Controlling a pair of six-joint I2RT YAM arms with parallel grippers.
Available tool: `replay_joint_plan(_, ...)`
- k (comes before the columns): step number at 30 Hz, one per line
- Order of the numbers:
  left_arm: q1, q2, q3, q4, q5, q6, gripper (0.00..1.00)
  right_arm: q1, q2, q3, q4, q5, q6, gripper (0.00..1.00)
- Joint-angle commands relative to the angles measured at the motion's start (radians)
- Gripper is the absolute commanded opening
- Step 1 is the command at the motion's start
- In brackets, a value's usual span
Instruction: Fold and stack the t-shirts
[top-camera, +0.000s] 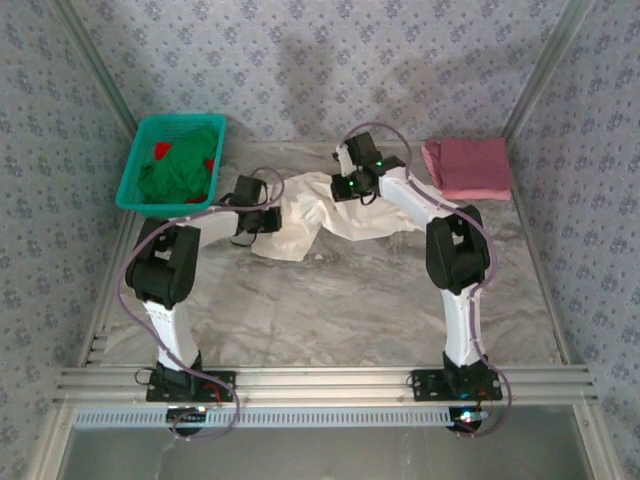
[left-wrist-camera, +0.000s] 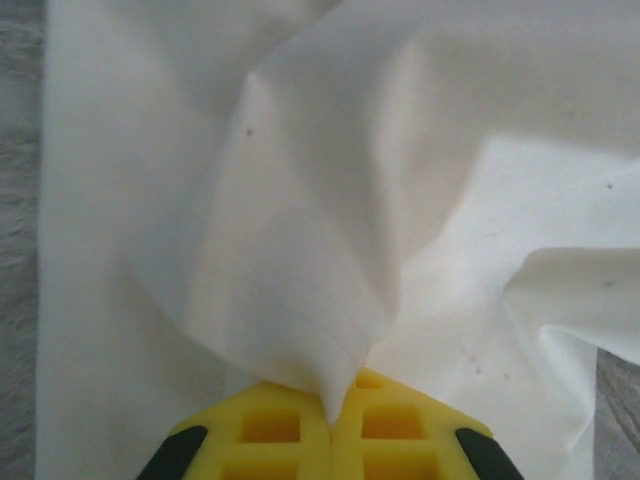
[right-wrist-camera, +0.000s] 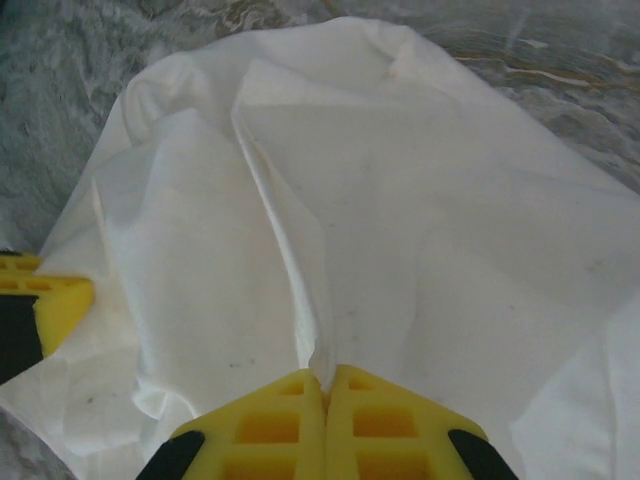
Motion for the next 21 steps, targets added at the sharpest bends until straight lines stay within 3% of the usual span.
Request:
replay_joint_plan(1, 0.023, -0.148, -0.046, -0.042, -0.083, 0.017, 0.00, -0.029, -0.098, -0.024, -0.003, 0.004, 0.016, 0.00)
replay_joint_plan(10, 0.077, -0.510, -0.122, -0.196, -0.298, 0.050, 0.00, -0.086, -0.347, -0.093, -0.085, 0.130, 0.007, 0.00)
replay_joint_plan(21, 0.105, -0.936, -0.123, -0.255, -0.368, 0.164, 0.00, -0.209, -0.853, -0.205, -0.179, 0.436, -0.086, 0.00)
